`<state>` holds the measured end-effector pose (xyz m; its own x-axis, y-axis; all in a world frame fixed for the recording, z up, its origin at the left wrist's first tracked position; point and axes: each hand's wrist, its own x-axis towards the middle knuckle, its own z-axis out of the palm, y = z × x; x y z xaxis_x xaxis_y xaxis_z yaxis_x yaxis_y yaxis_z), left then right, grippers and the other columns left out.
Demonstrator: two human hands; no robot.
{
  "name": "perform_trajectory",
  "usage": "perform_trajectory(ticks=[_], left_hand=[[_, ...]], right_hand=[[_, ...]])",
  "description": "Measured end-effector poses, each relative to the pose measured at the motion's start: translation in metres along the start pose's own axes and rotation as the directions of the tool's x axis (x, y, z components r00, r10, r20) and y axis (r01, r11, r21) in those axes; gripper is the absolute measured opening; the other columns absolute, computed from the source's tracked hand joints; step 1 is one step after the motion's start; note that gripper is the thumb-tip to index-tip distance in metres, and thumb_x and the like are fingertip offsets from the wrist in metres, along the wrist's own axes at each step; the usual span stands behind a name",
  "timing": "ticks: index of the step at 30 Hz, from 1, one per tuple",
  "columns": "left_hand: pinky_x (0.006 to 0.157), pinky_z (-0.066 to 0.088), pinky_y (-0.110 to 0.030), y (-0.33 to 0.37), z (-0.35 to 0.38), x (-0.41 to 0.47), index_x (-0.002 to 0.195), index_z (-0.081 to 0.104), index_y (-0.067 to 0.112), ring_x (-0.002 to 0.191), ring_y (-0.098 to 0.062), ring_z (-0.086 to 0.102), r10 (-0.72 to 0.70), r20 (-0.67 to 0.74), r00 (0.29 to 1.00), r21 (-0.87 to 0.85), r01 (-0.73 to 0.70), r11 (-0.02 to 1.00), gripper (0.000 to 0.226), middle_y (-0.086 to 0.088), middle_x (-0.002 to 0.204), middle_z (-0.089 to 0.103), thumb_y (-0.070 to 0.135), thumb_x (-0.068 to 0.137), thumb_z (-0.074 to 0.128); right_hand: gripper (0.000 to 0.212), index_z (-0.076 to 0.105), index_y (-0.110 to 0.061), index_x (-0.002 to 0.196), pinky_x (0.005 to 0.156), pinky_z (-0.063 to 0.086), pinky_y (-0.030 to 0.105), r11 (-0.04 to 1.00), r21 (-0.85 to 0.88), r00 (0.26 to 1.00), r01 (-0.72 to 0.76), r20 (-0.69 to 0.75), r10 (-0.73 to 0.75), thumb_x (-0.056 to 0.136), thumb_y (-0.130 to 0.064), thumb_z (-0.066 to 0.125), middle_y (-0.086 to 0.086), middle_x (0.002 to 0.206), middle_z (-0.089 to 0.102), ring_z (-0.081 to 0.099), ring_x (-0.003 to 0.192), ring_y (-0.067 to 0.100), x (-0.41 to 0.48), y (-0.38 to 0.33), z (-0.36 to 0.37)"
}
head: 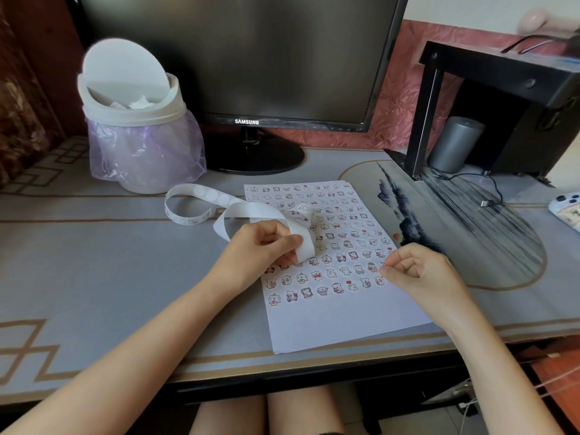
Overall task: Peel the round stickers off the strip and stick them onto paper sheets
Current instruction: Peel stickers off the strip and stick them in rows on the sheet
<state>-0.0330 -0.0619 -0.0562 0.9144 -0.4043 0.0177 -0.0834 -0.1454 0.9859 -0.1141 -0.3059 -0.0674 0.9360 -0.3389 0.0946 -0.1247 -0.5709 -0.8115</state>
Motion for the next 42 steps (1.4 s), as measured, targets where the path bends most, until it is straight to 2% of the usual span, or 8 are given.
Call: perform_trajectory(ticks=[8, 13, 18, 22, 27, 31, 38, 42], left_hand=[[0.078, 0.053, -0.021, -0.001, 0.001, 0.001, 0.071, 0.061, 0.013, 0.07, -0.013, 0.065, 0.005, 0.002, 1.0, -0.002, -0.005, 1.0, 0.019, -0.005, 0.072, 0.071, 0.018, 0.089, 0.064], [0.078, 0.053, -0.02, -0.001, 0.0, 0.001, 0.07, 0.06, 0.014, 0.069, -0.012, 0.066, 0.0, -0.001, 1.0, -0.007, 0.0, 1.0, 0.02, -0.002, 0.069, 0.071, 0.019, 0.089, 0.064], [0.075, 0.053, -0.017, -0.001, 0.001, 0.001, 0.069, 0.06, 0.013, 0.067, -0.012, 0.065, 0.003, -0.003, 1.0, -0.011, -0.003, 1.0, 0.021, -0.001, 0.067, 0.07, 0.018, 0.089, 0.063], [0.079, 0.053, -0.022, -0.002, 0.0, 0.001, 0.069, 0.06, 0.013, 0.069, -0.013, 0.065, 0.003, -0.001, 1.0, -0.011, -0.003, 1.0, 0.021, -0.001, 0.068, 0.07, 0.019, 0.089, 0.064], [0.082, 0.055, -0.028, -0.003, 0.0, 0.002, 0.069, 0.06, 0.013, 0.071, -0.017, 0.066, 0.024, -0.012, 1.0, -0.022, -0.024, 0.999, 0.021, -0.001, 0.067, 0.068, 0.018, 0.089, 0.063], [0.074, 0.057, -0.025, -0.002, 0.001, 0.002, 0.072, 0.059, 0.01, 0.068, -0.016, 0.065, 0.068, -0.019, 0.997, -0.053, -0.069, 0.996, 0.019, -0.001, 0.065, 0.066, 0.015, 0.09, 0.061], [0.067, 0.057, -0.028, 0.001, 0.0, 0.001, 0.078, 0.056, 0.005, 0.064, -0.017, 0.064, 0.146, -0.062, 0.987, -0.114, -0.153, 0.982, 0.017, -0.007, 0.066, 0.065, 0.013, 0.093, 0.056], [0.063, 0.056, -0.024, 0.002, 0.0, 0.001, 0.081, 0.057, 0.002, 0.06, -0.015, 0.063, 0.171, -0.073, 0.983, -0.123, -0.179, 0.976, 0.016, -0.008, 0.065, 0.065, 0.012, 0.093, 0.055]], right_hand=[[0.02, 0.062, -0.021, 0.075, 0.057, 0.038, 0.026, 1.0, -0.014, 1.0, -0.015, -0.021, 0.015, 0.071, -0.025, 0.082, -0.003, 0.063, 0.058, 0.046, 0.053, 0.005, 0.0, -0.004, 0.004], [0.015, 0.063, -0.019, 0.076, 0.063, 0.042, 0.031, 1.0, 0.019, 1.0, -0.011, -0.006, 0.011, 0.075, -0.015, 0.077, 0.002, 0.069, 0.06, 0.049, 0.062, 0.017, -0.002, -0.002, -0.001], [0.026, 0.063, -0.019, 0.081, 0.063, 0.04, 0.028, 0.998, 0.052, 0.997, -0.041, 0.069, 0.037, 0.066, -0.015, 0.084, -0.002, 0.069, 0.055, 0.045, 0.058, 0.011, -0.003, -0.002, -0.005], [0.023, 0.063, -0.02, 0.084, 0.07, 0.044, 0.029, 0.996, 0.07, 0.992, -0.053, 0.116, 0.045, 0.073, -0.006, 0.078, 0.003, 0.076, 0.057, 0.051, 0.067, 0.017, -0.003, -0.001, -0.01], [0.015, 0.062, -0.018, 0.083, 0.061, 0.041, 0.025, 0.993, 0.109, 0.996, -0.043, 0.088, 0.033, 0.081, -0.005, 0.07, 0.003, 0.076, 0.059, 0.049, 0.059, 0.015, -0.001, -0.008, -0.011], [0.014, 0.064, -0.022, 0.078, 0.063, 0.04, 0.022, 0.987, 0.127, 0.995, 0.095, -0.023, -0.093, 0.081, -0.011, 0.071, -0.007, 0.072, 0.063, 0.05, 0.059, 0.005, -0.001, -0.024, -0.002], [0.012, 0.063, -0.026, 0.089, 0.079, 0.047, 0.024, 0.934, 0.163, 0.936, 0.317, 0.102, -0.336, 0.083, -0.019, 0.071, -0.012, 0.088, 0.07, 0.063, 0.088, 0.004, -0.002, -0.059, 0.041], [0.016, 0.063, -0.02, 0.09, 0.076, 0.047, 0.023, 0.918, 0.213, 0.924, 0.334, 0.118, -0.363, 0.08, -0.013, 0.073, -0.008, 0.086, 0.069, 0.063, 0.086, 0.004, 0.001, -0.069, 0.054]])
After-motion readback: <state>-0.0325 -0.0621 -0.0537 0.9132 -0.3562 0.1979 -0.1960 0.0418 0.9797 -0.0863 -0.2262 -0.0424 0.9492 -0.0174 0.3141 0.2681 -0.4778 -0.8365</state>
